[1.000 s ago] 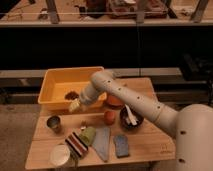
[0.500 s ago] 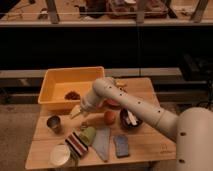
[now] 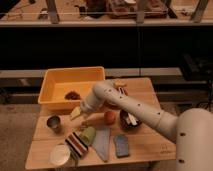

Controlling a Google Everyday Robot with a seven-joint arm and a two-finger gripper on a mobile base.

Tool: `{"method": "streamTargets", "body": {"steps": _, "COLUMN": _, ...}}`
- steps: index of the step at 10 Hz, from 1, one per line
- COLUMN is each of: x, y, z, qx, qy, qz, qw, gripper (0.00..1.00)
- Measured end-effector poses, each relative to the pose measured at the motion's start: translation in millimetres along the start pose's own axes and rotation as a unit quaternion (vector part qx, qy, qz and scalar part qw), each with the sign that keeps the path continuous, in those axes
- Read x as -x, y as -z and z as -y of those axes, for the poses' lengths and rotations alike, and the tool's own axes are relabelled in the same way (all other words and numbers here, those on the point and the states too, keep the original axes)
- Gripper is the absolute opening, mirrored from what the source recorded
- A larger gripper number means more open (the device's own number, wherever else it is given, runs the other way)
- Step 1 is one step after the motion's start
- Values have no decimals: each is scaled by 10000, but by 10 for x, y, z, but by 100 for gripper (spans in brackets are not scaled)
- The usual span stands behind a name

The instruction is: Place fork in tray

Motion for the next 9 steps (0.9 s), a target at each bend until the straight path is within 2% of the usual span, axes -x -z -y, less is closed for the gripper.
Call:
{"method": "streamTargets", "body": {"steps": 5, "x": 1, "y": 12, "z": -15, "qx": 1, "qy": -15, "qz": -9, "qw": 10000, "gripper": 58}}
{"method": "streamTargets", "body": {"steps": 7, "x": -5, "y": 73, "z": -107, "qx": -172, "qy": -16, "qz": -20, "qw": 9998, "gripper": 58}}
{"method": "streamTargets", "body": {"steps": 9, "x": 67, "y": 164, "z": -323, "qx": -374, "qy": -30, "qz": 7, "qw": 9993, "gripper": 58}}
